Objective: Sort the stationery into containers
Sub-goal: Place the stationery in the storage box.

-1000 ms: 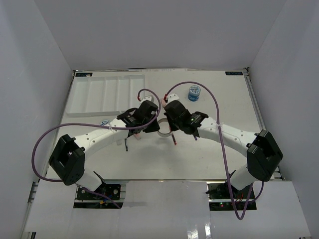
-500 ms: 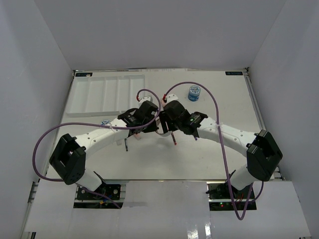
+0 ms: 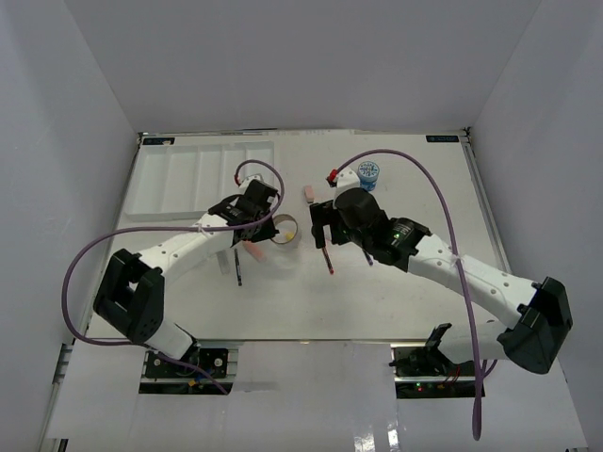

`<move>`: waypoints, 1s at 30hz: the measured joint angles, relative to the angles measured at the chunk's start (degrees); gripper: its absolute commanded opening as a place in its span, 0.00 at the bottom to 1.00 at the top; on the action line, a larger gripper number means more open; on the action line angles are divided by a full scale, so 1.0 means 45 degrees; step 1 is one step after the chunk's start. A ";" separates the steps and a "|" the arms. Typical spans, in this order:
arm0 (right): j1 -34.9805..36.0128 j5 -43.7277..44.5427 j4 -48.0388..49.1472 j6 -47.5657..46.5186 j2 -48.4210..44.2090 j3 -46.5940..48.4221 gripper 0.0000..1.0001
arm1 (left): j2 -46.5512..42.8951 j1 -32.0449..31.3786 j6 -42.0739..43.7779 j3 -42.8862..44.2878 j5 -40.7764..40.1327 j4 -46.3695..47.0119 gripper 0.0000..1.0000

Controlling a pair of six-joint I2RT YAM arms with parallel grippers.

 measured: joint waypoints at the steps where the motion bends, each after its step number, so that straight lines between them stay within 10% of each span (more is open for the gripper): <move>1: 0.0000 0.0053 0.0015 -0.0029 -0.0253 -0.0151 0.90 | 0.0000 0.0457 0.0126 0.0010 0.0053 -0.0044 0.00; 16: -0.0015 0.0578 0.0223 -0.0719 -0.3147 -0.2783 0.90 | 0.1423 1.0010 0.1919 0.4697 0.1467 -0.0908 0.00; 30: -0.0068 -0.0835 0.1375 -0.1307 -0.3531 -0.3944 0.90 | 0.9058 1.2633 0.1311 1.2721 0.1802 -0.1860 0.00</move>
